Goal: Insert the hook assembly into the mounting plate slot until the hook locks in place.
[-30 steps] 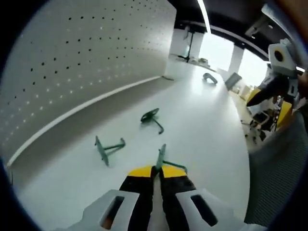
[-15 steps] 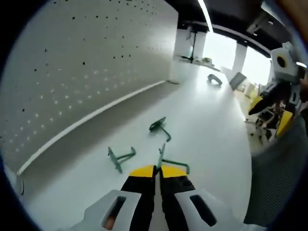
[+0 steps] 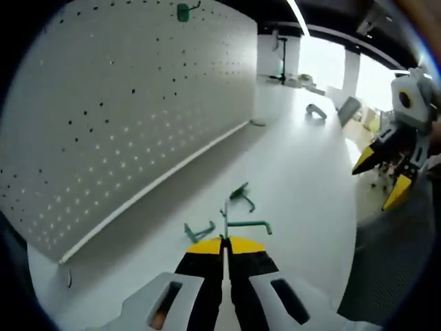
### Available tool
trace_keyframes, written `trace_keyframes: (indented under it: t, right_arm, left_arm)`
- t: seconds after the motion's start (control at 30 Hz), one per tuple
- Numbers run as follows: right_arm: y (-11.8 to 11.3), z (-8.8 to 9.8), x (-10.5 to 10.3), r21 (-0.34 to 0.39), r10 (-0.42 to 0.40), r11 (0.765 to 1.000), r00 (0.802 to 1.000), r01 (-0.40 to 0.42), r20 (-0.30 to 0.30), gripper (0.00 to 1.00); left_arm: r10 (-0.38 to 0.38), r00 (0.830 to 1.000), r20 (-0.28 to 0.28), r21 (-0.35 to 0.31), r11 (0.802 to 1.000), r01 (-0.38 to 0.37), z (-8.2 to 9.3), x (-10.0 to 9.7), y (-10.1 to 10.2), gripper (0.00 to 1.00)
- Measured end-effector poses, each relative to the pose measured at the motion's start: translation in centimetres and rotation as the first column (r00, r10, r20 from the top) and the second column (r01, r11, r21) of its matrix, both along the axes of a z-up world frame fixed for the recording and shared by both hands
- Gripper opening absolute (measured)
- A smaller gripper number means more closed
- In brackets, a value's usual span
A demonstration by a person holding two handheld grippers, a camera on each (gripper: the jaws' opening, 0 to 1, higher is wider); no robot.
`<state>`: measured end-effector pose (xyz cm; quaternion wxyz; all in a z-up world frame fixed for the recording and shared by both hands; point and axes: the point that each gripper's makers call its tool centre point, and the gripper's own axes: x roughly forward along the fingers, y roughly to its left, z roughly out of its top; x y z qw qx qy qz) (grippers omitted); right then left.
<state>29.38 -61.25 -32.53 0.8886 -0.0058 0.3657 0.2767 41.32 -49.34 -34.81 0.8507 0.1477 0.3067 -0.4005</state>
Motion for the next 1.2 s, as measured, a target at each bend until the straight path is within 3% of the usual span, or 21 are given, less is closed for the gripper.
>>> trace_keyframes:
  t: [0.27,0.63,0.9,1.2]
  right_arm:
    - [1.6,2.2,0.6,0.019,0.044,0.999,0.997,-0.045,0.060,0.47]
    - [5.5,5.2,1.4,0.050,0.146,0.986,0.976,-0.156,0.160,0.42]
    - [8.4,7.1,1.9,0.064,0.207,0.972,0.952,-0.226,0.224,0.40]
    - [10.4,7.6,1.9,0.028,0.276,0.955,0.923,-0.294,0.268,0.37]
  left_arm:
    - [0.036,0.999,-0.014,-0.035,0.999,-0.036,3.0,-2.1,0.9,0.01]
    - [0.090,0.991,-0.098,-0.108,0.989,-0.100,6.4,-5.0,1.2,0.01]
    - [0.095,0.991,-0.095,-0.096,0.990,-0.104,7.8,-6.3,1.1,0.01]
    - [0.075,0.986,-0.149,-0.104,0.990,-0.091,8.3,-8.1,-0.2,0.01]
